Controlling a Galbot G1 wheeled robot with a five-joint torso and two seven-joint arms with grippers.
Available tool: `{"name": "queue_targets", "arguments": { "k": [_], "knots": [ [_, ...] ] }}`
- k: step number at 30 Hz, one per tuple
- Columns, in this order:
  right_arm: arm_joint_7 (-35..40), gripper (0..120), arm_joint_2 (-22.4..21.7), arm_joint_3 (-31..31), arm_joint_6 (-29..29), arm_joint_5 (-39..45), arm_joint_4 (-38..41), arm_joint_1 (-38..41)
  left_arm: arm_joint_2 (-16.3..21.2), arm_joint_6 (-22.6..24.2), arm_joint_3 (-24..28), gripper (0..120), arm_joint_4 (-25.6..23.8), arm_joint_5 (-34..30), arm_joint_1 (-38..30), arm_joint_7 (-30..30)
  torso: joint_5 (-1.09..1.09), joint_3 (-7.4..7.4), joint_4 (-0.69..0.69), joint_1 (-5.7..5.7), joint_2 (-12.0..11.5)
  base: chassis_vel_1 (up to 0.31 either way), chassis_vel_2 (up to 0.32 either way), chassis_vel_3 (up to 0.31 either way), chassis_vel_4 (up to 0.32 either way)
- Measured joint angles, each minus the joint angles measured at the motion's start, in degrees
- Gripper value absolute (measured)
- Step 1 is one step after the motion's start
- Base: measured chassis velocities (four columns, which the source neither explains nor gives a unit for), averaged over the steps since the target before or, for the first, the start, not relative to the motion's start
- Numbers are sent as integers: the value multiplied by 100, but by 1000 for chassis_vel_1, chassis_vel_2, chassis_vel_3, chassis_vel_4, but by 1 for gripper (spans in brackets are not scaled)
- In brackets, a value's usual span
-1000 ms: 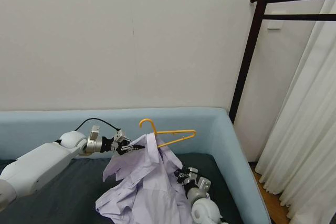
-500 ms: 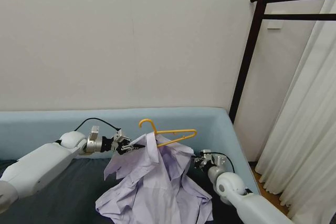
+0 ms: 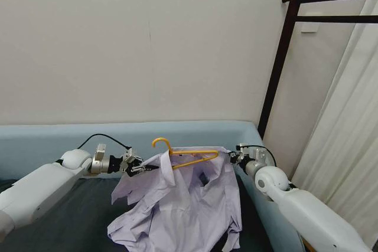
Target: Pick up the clothes from the sofa and hang them on the clothes hanger.
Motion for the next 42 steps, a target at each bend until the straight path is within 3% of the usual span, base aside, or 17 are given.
{"name": "queue_targets", "arguments": {
  "k": [5,11,18,20,30,34,38,41,42],
  "knots": [
    [-10,0,-289,101,0,-117,480,-39,-45,-72,0,1,74,269,-41,-125,1,0,-2,0,0,0,0,0,0],
    [7,0,-924,295,0,-196,1692,-344,-50,-105,-1,1,59,460,-41,-482,0,-1,-2,0,0,0,0,0,0],
    [24,0,-1147,272,3,-526,2709,-668,-69,102,84,1,-123,48,-204,-675,1,-2,-1,0,1,0,0,0,0],
    [111,0,-1131,143,22,-817,3031,-720,-48,247,361,1,-342,-193,-447,-764,0,-1,-1,0,0,0,0,0,0],
    [87,0,-1327,53,254,-1629,3547,-520,-164,349,1260,1,-340,-337,-1412,-788,1,-1,-1,0,0,0,0,0,0],
    [37,0,-1404,76,293,-1748,3657,-524,-204,359,1338,1,-287,-381,-1542,-792,1,-1,0,0,0,0,0,0,0],
    [-144,0,-1575,-5,465,-2375,3833,-579,-321,519,1615,1,-202,-868,-1992,-833,0,-1,-2,0,0,0,0,0,0],
    [-175,0,-1513,-101,752,-3171,3402,-513,-333,709,1980,1,-367,-1744,-2488,-847,1,0,0,0,0,0,0,0,0],
    [-175,0,-1513,-101,752,-3171,3402,-513,-333,709,1980,1,-367,-1744,-2488,-847,1,0,0,0,0,0,0,0,0]
  ]
}}
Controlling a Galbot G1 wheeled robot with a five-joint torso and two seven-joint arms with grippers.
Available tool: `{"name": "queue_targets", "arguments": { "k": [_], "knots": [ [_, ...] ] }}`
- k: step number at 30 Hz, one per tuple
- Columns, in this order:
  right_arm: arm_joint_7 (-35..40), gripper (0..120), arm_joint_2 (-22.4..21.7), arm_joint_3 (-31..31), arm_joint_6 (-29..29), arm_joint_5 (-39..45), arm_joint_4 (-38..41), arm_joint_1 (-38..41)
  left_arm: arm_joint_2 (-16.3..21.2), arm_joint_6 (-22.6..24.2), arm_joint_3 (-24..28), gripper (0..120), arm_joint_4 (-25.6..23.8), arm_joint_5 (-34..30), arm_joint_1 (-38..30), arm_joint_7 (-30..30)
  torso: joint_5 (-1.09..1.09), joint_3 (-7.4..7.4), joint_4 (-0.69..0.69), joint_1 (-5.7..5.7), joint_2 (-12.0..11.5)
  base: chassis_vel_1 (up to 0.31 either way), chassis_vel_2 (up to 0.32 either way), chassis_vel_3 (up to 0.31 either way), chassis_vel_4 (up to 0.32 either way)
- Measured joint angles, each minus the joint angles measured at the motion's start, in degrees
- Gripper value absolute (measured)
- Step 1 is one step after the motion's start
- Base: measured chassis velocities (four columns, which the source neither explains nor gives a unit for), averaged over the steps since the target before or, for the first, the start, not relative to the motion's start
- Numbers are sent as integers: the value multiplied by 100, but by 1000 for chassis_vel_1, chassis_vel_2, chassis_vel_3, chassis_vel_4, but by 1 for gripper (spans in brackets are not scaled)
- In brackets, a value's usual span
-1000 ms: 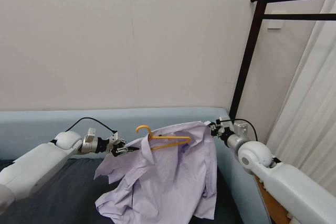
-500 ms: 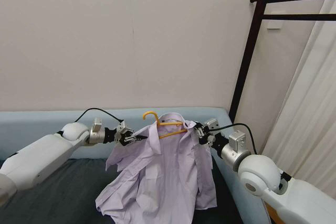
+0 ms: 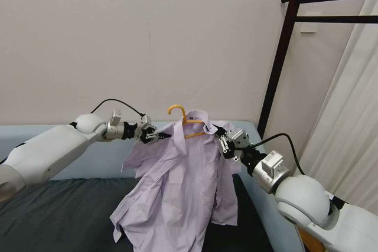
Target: Pick up the clothes from the sofa and hang them on the clothes hanger.
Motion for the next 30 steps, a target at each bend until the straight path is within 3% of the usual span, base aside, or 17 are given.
{"name": "queue_targets", "arguments": {
  "k": [3,7,12,17,30],
  "knots": [
    [44,0,48,-2,169,-610,-299,195,-37,53,441,1,29,-334,-621,66,0,0,0,0,0,0,0,0,0],
    [152,0,37,26,52,-780,-250,289,-82,54,877,1,128,-453,-1198,172,1,0,1,0,0,0,0,0,0],
    [496,0,-40,50,-583,3,197,258,-157,49,1362,1,174,-526,-1763,217,0,-1,0,-1,0,0,0,0,0],
    [726,0,-82,50,-934,783,566,246,-208,81,1626,1,17,-654,-2023,9,0,-1,-1,0,0,0,0,0,0],
    [554,0,-20,-408,-939,374,753,286,-210,209,1775,1,-328,-902,-2075,-233,-1,0,0,0,0,0,0,0,0]
  ]
}}
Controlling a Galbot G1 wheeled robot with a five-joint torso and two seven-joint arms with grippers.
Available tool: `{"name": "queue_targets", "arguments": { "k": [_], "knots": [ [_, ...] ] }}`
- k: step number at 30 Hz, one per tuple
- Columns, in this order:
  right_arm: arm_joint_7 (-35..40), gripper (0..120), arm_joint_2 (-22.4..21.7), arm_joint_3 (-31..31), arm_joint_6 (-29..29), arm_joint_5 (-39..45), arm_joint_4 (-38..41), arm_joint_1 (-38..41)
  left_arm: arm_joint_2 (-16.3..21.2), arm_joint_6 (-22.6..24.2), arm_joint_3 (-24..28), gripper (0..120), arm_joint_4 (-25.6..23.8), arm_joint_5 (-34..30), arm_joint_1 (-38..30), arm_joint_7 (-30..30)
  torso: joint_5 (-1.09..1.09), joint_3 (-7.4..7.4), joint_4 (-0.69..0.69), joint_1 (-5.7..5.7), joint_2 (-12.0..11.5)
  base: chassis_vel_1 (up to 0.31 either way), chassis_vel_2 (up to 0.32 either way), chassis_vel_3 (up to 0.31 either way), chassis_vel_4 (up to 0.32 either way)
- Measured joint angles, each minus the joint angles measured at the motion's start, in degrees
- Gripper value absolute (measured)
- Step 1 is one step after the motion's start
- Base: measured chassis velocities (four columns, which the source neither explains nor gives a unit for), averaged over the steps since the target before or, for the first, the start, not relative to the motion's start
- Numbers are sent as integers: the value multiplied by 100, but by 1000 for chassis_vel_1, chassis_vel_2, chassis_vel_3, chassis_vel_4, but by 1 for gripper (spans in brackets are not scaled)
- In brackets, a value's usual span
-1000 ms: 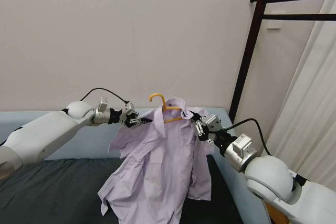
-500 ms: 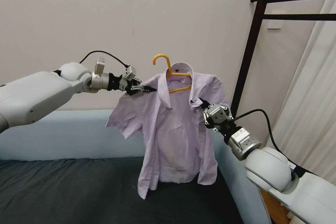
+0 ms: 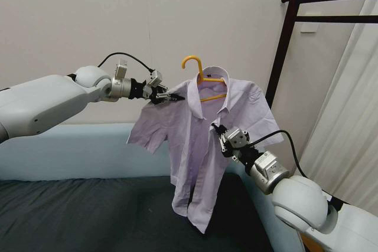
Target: Pick up the clothes from the sofa and hang them on the clothes hanger.
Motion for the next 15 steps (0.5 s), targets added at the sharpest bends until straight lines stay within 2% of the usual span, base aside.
{"name": "queue_targets", "arguments": {
  "k": [7,12,14,15],
  "knots": [
    [-264,0,81,-201,63,-533,-83,39,-39,4,25,1,-64,36,69,-82,0,0,0,0,0,0,0,0,0],
    [-243,0,85,-143,-104,-544,-102,-186,-33,-7,-47,1,19,76,151,-86,1,0,-1,0,0,0,0,0,0],
    [-188,2,62,-67,-215,-426,-34,-292,-17,-24,-100,1,105,107,203,-87,0,0,-1,0,0,0,0,0,0],
    [-101,8,40,-3,-308,-297,31,-353,-10,-36,-142,1,169,126,240,-87,0,0,0,0,0,0,0,0,0]
  ]
}}
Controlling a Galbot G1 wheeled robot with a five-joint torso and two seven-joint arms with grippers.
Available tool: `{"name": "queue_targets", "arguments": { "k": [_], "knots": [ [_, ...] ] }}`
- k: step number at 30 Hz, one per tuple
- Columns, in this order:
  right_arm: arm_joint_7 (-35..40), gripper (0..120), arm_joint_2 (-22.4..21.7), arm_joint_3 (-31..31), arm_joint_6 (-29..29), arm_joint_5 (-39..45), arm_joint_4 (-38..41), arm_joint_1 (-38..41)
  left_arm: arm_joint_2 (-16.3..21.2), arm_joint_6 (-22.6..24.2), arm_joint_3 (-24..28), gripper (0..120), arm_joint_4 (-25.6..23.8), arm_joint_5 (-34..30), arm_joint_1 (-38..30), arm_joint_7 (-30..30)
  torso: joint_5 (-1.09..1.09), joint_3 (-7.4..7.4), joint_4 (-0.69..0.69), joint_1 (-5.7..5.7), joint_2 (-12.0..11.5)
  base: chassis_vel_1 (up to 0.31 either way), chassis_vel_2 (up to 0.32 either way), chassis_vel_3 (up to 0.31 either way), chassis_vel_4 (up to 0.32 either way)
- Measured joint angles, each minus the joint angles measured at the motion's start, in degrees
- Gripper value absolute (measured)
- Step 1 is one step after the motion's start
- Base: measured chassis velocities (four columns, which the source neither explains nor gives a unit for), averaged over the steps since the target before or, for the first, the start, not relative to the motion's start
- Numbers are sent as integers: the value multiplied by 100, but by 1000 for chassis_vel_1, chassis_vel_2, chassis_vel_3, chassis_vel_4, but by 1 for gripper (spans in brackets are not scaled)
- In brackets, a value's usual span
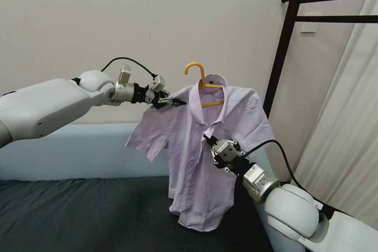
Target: Pick up the clothes from the sofa and hang them on the clothes hanger.
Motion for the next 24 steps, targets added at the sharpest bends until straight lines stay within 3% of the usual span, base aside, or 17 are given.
{"name": "queue_targets", "arguments": {
  "k": [7,10,11,14,18,24],
  "knots": [
    [269,28,-77,256,-320,382,267,-177,15,-10,-108,1,114,27,59,10,0,0,1,0,0,0,0,0,0],
    [479,47,-156,807,-409,661,583,-524,32,-17,-114,1,129,58,45,50,0,0,0,0,0,0,0,0,0],
    [479,47,-156,807,-409,661,583,-524,32,-17,-114,1,129,58,45,50,0,0,0,0,0,0,0,0,0],
    [1038,61,-31,1185,-304,1400,618,-442,-1,-16,-74,1,-20,68,40,18,0,-1,-2,0,0,0,0,0,0],
    [1331,74,170,1022,-220,1917,133,176,-43,3,-45,1,-193,70,72,-60,1,0,0,0,0,0,0,0,0],
    [1456,94,259,827,-225,2262,16,456,-15,20,-35,1,-338,84,91,-131,0,0,0,0,0,0,0,0,0]
  ]
}}
